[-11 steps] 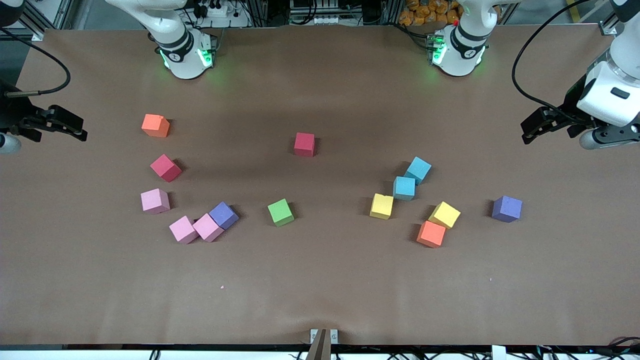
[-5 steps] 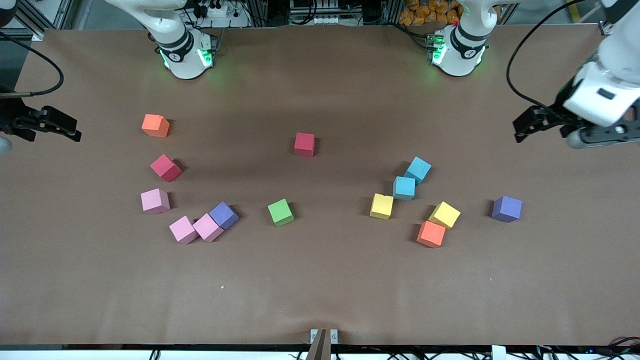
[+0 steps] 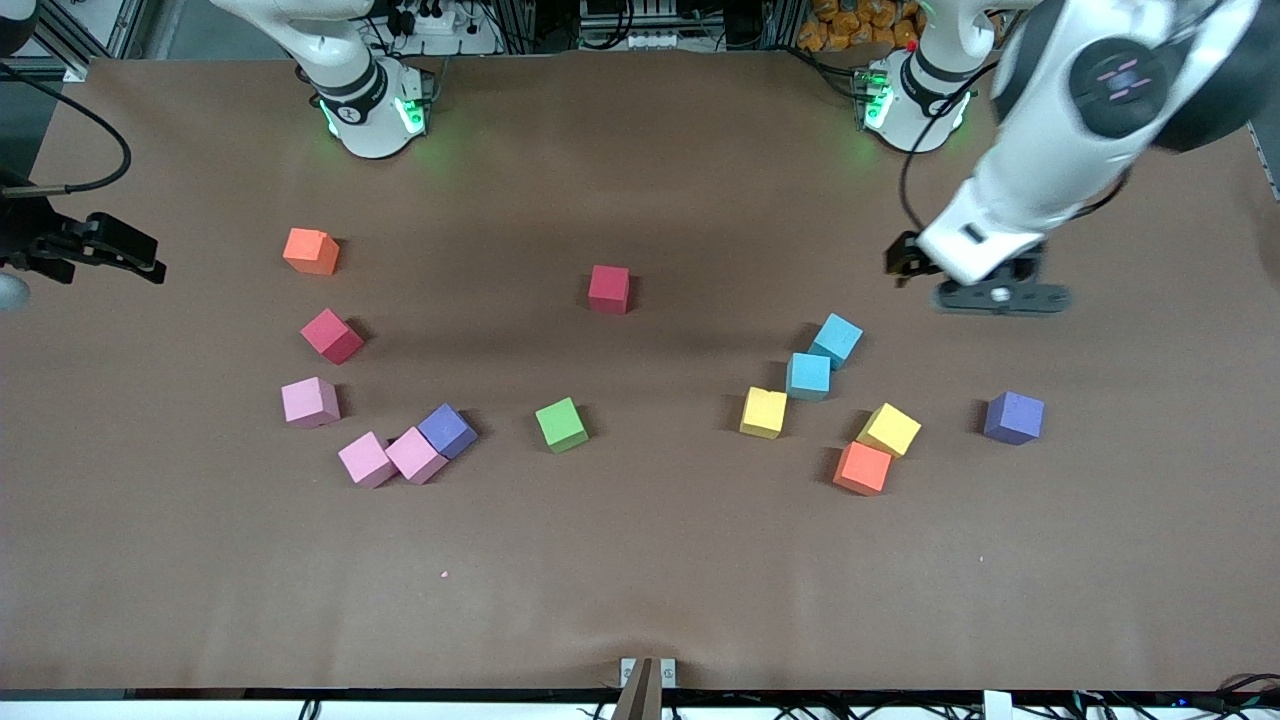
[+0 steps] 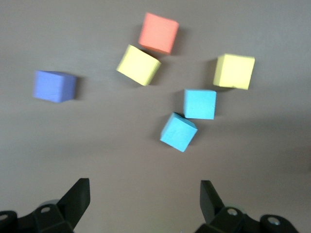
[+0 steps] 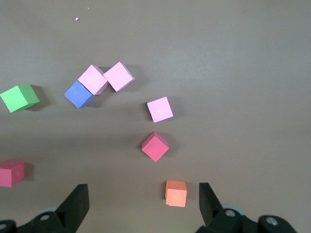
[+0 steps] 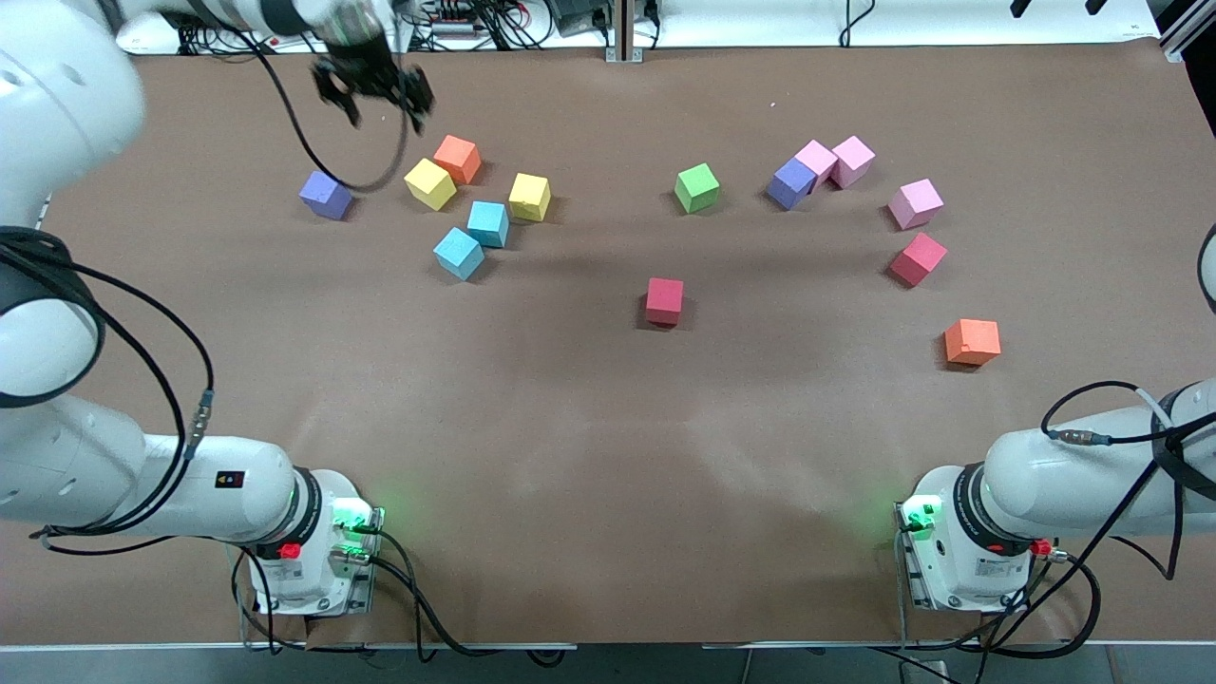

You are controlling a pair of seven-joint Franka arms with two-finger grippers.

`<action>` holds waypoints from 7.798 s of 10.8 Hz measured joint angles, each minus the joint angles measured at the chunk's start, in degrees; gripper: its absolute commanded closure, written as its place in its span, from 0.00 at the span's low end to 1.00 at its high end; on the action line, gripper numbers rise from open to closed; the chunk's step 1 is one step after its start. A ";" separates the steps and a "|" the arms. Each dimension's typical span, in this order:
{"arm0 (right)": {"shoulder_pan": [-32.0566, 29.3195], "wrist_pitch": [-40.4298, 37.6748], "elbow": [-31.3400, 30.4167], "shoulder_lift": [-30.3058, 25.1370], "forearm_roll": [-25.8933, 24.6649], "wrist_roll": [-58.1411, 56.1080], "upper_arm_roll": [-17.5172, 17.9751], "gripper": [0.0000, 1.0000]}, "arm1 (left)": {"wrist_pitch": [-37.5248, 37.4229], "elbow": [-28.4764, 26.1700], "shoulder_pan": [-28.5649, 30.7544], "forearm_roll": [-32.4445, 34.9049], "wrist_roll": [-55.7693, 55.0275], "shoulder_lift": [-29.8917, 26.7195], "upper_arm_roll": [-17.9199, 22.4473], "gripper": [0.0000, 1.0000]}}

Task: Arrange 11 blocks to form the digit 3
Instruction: 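Reach the left gripper down to a cyan block beside the yellow blocks, then grasp the cyan block with the left gripper while the right gripper reaches the crimson block, then grasp the crimson block with the right gripper while the left gripper carries cyan, then set the cyan block down mid-table with the left gripper while the right gripper holds crimson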

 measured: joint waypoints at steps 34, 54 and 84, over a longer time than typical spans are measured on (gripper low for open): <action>37.52 55.57 -40.24 9.92 4.17 39.90 1.01 0.00 | 22.66 -16.64 -8.93 3.63 -26.04 15.95 -10.19 0.64; 45.87 73.01 -42.57 19.65 3.73 44.70 -0.36 0.77 | 35.42 -13.31 -27.33 -6.47 -42.85 23.31 -11.78 0.69; 5.56 49.12 -28.03 15.59 -0.41 -1.55 17.23 0.70 | 12.69 -0.70 -8.91 6.67 -41.97 14.69 -10.37 0.00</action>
